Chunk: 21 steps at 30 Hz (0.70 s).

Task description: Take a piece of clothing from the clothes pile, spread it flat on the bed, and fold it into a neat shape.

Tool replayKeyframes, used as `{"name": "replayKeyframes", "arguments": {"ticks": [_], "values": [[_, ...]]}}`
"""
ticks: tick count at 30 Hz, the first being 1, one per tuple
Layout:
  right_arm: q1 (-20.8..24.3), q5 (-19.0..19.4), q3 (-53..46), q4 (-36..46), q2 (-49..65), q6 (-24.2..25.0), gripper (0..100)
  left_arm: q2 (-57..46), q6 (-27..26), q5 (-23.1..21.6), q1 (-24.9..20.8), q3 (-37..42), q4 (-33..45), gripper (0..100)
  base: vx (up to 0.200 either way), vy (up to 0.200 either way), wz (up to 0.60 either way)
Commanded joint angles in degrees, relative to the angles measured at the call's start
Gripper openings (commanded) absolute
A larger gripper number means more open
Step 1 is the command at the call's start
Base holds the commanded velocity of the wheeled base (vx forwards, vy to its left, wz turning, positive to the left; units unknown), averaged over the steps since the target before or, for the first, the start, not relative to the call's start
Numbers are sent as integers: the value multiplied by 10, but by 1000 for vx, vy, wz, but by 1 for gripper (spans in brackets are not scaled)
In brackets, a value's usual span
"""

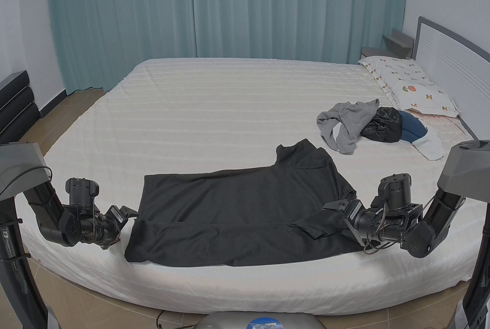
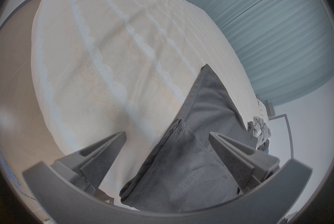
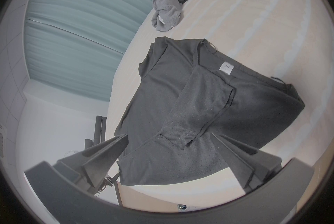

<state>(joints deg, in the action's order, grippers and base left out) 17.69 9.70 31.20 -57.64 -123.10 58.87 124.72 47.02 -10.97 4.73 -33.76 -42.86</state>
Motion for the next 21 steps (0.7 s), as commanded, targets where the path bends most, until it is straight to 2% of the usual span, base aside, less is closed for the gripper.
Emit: {"name": "replayKeyframes", "arguments": {"ticks": [1, 21], "values": [[12, -1, 14, -1, -36, 3, 100, 1, 0, 0, 0, 0, 0, 100, 0, 0, 0], [33, -15, 69, 0, -79, 28, 100, 1, 0, 1, 0, 0, 0, 100, 0, 0, 0]]}}
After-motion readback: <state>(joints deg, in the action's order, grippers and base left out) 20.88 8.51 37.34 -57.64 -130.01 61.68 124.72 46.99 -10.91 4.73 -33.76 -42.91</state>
